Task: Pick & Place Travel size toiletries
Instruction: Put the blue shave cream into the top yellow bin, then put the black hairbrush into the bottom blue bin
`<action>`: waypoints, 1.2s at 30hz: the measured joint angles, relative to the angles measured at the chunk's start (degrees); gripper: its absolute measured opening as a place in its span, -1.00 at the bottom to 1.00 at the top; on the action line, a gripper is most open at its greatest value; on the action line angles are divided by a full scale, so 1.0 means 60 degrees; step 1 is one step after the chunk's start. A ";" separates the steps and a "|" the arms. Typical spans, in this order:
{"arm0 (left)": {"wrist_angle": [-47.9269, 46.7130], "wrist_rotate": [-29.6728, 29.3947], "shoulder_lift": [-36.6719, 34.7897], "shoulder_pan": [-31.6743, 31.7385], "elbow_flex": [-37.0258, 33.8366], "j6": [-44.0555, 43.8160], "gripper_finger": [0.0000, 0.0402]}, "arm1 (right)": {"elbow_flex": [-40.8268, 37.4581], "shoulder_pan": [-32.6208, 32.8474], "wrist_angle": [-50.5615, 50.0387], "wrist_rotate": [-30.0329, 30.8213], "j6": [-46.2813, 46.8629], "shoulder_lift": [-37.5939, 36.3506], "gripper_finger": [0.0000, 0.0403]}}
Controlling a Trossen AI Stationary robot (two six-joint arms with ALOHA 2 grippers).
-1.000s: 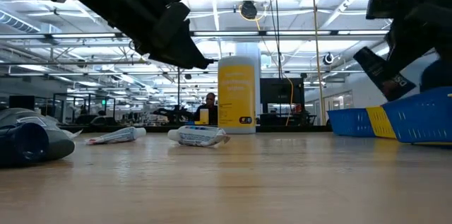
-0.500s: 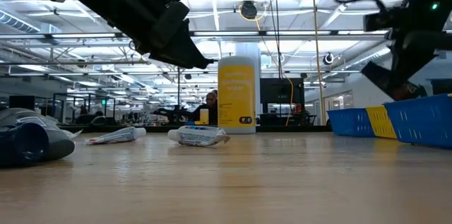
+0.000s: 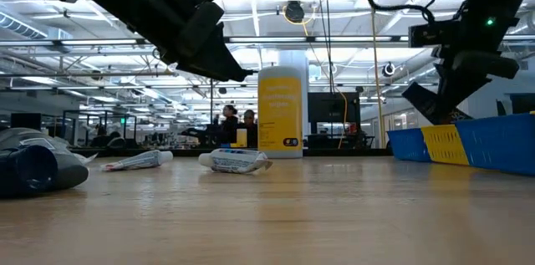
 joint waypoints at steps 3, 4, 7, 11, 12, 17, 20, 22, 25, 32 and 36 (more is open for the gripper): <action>-0.0013 0.0000 0.0000 0.0000 0.0000 -0.0003 0.30 | 0.0000 0.0000 -0.0508 -0.0274 -0.0003 -0.0417 -0.86; -0.0015 0.0000 0.0000 0.0000 0.0000 -0.0003 0.29 | 0.0000 0.0000 -0.0775 -0.0429 0.0002 -0.0512 -0.86; -0.0015 0.0000 0.0000 0.0000 0.0000 -0.0003 0.26 | 0.0000 0.0000 -0.1584 -0.0911 -0.0025 -0.0618 -0.86; -0.0015 0.0000 -0.0004 0.0000 0.0000 -0.0003 0.24 | -0.0001 0.0007 -0.2251 -0.1216 -0.0191 -0.0477 -0.85; -0.0015 0.0000 -0.0004 0.0000 0.0000 -0.0003 0.24 | -0.0004 0.0004 -0.2252 -0.1285 -0.0260 -0.0423 -0.84; -0.0022 0.0000 -0.0004 0.0000 0.0000 -0.0003 0.28 | -0.0004 0.0004 -0.2557 -0.1335 -0.0462 0.0000 -0.80; -0.0033 0.0000 -0.0004 0.0000 0.0000 0.0000 0.29 | -0.0004 0.0004 -0.3061 -0.1327 -0.0464 0.0322 -0.77; -0.0043 0.0000 -0.0004 0.0000 0.0004 -0.0003 0.29 | -0.0004 0.0004 -0.3177 -0.1322 -0.0467 0.0536 -0.74; -0.0048 0.0000 -0.0004 0.0000 0.0004 -0.0003 0.26 | -0.0004 0.0004 -0.3075 -0.1306 -0.0614 0.0793 -0.68; -0.0059 0.0023 -0.0004 0.0000 0.0004 -0.0002 0.24 | 0.0074 0.0004 -0.3186 -0.0481 -0.0443 0.1148 -0.45; -0.0058 0.0132 -0.0004 0.0000 0.0004 0.0055 0.28 | 0.0439 0.0004 -0.3192 -0.0480 0.0270 0.1109 -0.31</action>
